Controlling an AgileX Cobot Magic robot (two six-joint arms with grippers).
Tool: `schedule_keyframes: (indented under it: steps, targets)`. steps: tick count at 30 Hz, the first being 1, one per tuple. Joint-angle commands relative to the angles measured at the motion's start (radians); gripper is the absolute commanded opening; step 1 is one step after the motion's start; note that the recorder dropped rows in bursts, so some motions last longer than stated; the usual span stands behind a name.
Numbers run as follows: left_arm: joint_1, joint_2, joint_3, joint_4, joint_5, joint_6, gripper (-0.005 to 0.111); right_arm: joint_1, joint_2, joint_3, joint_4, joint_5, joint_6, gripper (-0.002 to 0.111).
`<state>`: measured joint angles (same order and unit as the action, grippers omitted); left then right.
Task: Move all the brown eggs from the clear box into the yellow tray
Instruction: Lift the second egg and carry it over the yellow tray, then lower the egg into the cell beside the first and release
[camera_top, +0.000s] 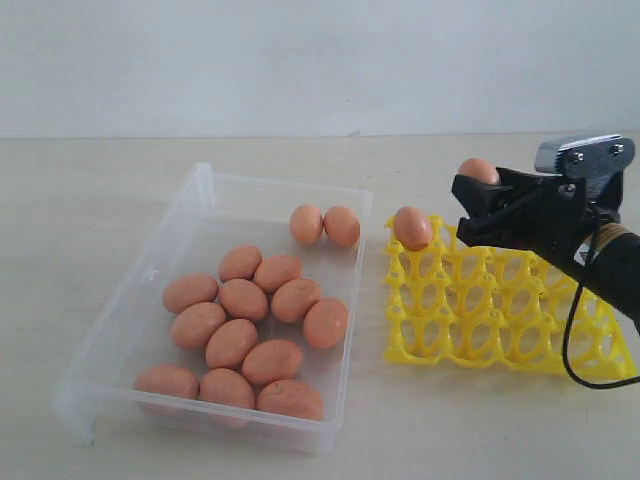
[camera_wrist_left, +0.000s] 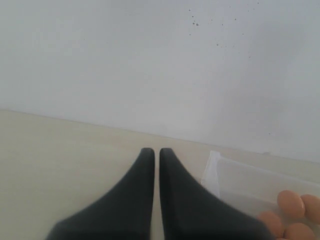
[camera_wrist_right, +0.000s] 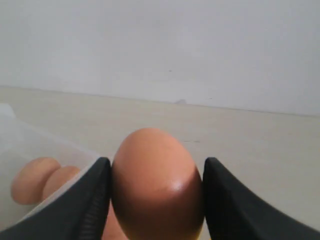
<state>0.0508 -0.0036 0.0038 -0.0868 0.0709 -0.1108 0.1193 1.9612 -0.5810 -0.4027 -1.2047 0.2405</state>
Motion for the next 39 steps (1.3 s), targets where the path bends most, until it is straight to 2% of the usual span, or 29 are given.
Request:
schedule_keyframes:
  steps: [1,5,12,39]
  targets:
    - [-0.004,0.004,-0.004,0.000,-0.002,-0.001,0.004,-0.041,0.090,-0.114,-0.208,-0.016,0.101,0.000]
    - [-0.004,0.004,-0.004,0.000,-0.002,-0.001,0.004,-0.062,0.142,-0.176,-0.280,-0.016,0.159,0.000]
    - [-0.004,0.004,-0.004,0.000,-0.002,-0.001,0.004,-0.111,0.159,-0.179,-0.312,-0.016,0.179,0.000]
    - [-0.004,0.004,-0.004,0.000,-0.002,-0.001,0.004,-0.111,0.229,-0.179,-0.312,-0.016,0.160,0.000]
